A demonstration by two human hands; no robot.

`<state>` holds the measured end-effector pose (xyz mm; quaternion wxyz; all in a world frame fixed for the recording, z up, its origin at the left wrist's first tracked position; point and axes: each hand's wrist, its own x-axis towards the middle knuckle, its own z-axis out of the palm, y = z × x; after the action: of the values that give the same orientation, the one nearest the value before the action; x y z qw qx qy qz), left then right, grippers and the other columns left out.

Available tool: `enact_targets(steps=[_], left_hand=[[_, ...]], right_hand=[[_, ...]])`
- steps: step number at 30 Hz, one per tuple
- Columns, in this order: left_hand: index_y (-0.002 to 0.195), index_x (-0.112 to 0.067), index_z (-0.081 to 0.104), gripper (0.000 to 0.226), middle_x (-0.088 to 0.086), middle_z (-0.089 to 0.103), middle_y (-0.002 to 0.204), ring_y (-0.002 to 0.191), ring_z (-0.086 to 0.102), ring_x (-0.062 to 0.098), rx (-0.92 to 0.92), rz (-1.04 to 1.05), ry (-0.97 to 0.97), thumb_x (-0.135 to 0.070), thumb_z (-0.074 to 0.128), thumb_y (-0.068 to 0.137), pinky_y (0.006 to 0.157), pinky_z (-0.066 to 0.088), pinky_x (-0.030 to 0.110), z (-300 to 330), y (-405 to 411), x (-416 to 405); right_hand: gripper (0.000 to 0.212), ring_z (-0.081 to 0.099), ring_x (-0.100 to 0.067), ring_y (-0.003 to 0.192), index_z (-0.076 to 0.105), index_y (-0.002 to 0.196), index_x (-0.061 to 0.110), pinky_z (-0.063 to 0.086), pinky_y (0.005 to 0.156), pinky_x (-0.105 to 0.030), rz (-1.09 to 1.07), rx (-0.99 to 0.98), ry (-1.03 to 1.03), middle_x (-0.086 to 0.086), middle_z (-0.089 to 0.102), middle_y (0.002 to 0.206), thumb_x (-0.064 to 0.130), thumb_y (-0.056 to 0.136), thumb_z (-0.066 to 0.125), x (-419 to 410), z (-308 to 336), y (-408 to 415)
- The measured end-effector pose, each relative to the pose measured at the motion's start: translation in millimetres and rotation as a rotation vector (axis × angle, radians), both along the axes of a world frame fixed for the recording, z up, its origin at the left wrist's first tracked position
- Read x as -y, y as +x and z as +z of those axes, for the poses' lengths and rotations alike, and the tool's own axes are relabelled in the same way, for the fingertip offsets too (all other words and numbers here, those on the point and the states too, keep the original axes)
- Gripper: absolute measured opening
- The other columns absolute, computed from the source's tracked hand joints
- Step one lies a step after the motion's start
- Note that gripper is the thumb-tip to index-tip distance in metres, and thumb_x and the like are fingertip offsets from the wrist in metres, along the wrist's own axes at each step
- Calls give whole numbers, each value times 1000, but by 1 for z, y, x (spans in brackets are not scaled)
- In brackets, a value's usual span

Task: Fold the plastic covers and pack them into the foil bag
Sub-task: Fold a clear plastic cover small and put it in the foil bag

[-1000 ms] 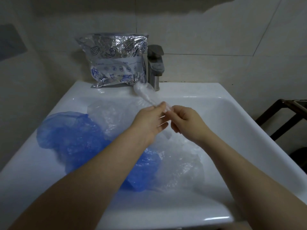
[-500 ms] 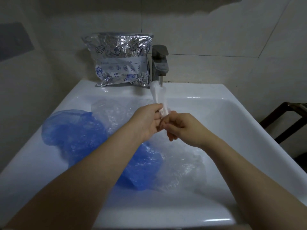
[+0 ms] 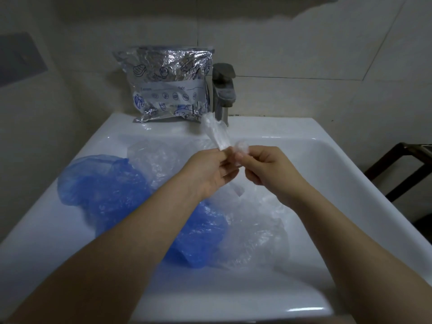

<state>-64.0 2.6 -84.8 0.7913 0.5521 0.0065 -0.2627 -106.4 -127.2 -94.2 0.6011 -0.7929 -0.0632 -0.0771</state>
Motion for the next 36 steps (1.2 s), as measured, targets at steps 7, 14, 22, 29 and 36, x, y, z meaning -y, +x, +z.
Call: enact_targets(steps=[7, 14, 22, 29, 36], left_hand=[[89, -10, 62, 14, 3, 72, 75, 71, 68, 12, 13, -56, 56, -4, 50, 92, 86, 50, 27, 3, -5, -3], [92, -5, 62, 28, 8, 71, 77, 72, 68, 18, -10, -52, 42, -29, 47, 94, 86, 51, 32, 6, 0, -3], [104, -3, 62, 16, 7, 73, 83, 75, 70, 15, 40, -50, 143, -5, 50, 93, 75, 54, 25, 4, 7, -10], [86, -11, 59, 15, -1, 69, 64, 55, 65, 5, 73, -57, 118, -7, 48, 96, 71, 51, 23, 5, 1, -5], [95, -7, 59, 16, 5, 66, 80, 72, 63, 12, 32, -66, 67, -2, 44, 95, 79, 50, 25, 7, -2, -3]], right_hand=[[25, 51, -5, 71, 52, 94, 25, 46, 63, -17, -208, 292, -302, 13, 57, 87, 13, 81, 70, -2, -2, 2], [8, 47, -2, 65, 69, 85, 12, 41, 60, -17, -253, 417, -632, 8, 53, 86, 19, 85, 67, 3, -6, 7], [32, 51, -5, 80, 59, 112, 18, 43, 69, -12, -29, 316, -675, 5, 53, 103, 20, 82, 70, 8, -5, 7], [7, 54, -5, 71, 70, 89, 13, 40, 64, -7, -84, 411, -574, 4, 54, 91, 13, 82, 70, 10, -3, 8], [13, 48, 2, 71, 65, 92, 14, 35, 63, -8, -54, 424, -711, 8, 48, 94, 15, 81, 71, 11, -2, 7]])
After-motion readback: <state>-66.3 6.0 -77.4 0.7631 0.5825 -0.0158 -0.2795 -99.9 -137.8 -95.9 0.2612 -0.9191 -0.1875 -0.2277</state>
